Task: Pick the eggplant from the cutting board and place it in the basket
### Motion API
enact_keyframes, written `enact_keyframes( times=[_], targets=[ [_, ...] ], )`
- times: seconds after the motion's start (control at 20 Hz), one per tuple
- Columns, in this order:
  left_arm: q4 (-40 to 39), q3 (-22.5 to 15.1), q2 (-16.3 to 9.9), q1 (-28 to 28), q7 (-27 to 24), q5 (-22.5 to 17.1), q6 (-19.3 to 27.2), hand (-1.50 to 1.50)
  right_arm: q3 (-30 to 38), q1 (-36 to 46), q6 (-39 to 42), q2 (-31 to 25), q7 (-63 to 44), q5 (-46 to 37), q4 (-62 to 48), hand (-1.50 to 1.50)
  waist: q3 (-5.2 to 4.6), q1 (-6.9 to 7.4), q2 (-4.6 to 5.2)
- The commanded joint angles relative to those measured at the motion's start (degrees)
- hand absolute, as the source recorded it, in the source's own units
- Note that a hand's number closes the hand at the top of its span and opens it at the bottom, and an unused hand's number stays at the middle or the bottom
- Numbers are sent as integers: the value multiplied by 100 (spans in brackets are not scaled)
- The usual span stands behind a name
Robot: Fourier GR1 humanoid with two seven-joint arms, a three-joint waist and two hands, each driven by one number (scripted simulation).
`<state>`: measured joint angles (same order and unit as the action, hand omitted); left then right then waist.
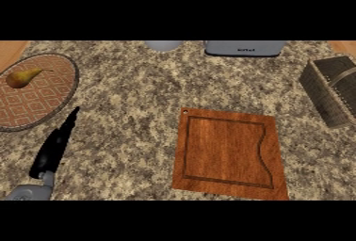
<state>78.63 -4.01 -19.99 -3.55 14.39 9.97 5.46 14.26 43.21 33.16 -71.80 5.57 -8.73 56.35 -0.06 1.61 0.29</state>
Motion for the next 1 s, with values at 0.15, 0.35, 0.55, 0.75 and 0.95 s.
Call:
enact_keyframes(
  times=[0.15,0.35,0.55,0.75,0.95],
  targets=[
    [17,153,-19,-205,226,28,-158,0,-482,468,-361,600,-333,-642,-191,-150,2,-52,-8],
    [-137,301,-37,129,-258,-34,-205,0,-389,-3,-896,1312,-426,-621,87,-150,3,-116,-29],
    [372,255,5,-27,411,26,-240,0,-224,627,-1055,1351,-295,-731,-490,-150,7,-68,-20],
    [247,72,292,313,-50,325,129,0,265,725,-1520,1501,-557,-480,-722,-150,7,-82,-23],
    [-142,294,129,183,-354,132,-119,0,785,754,-1557,1188,-748,-269,-1474,-150,6,-91,9]
  ],
)
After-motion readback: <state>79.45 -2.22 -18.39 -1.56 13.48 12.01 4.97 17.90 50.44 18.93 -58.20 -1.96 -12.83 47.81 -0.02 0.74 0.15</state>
